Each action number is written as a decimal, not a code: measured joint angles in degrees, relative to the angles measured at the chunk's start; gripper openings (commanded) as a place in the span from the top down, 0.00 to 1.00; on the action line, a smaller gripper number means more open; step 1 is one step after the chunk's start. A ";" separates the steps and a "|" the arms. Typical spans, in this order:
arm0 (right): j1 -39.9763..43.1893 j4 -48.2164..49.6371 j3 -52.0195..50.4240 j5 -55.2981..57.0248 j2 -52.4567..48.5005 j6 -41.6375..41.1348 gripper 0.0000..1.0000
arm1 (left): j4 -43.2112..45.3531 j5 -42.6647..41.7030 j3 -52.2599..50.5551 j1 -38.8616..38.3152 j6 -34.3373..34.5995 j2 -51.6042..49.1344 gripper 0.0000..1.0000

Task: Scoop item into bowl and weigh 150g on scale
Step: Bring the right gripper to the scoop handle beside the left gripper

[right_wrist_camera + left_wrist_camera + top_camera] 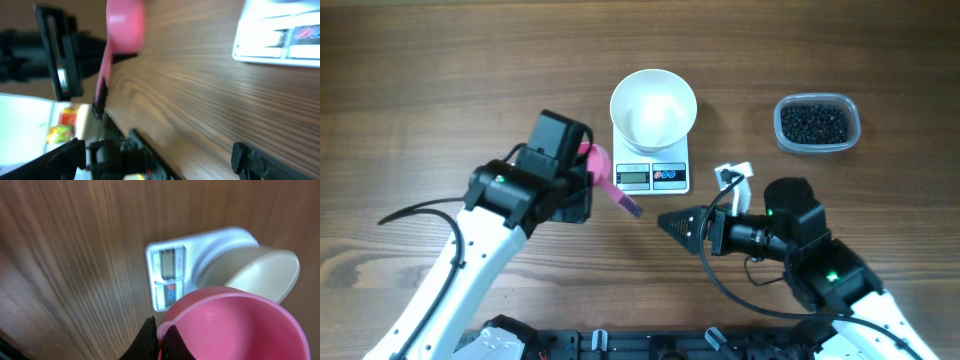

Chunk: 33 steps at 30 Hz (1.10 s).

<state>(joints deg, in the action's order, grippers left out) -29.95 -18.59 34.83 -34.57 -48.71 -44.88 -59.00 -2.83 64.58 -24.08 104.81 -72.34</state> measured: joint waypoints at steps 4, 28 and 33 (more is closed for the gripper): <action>0.00 -6.01 5.90 1.55 0.04 1.29 0.01 | -3.21 -0.04 0.00 4.22 0.15 0.00 0.96; -9.40 19.85 6.95 -4.94 -17.68 6.29 0.01 | -3.98 -8.63 0.00 6.08 2.38 0.00 0.96; -13.66 20.35 6.95 0.31 -17.73 3.26 0.10 | -3.69 -8.66 0.00 5.01 3.76 0.00 0.96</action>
<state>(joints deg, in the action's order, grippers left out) -43.62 1.76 41.78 -34.26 -66.43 -41.63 -62.70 -11.49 64.58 -19.07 108.57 -72.34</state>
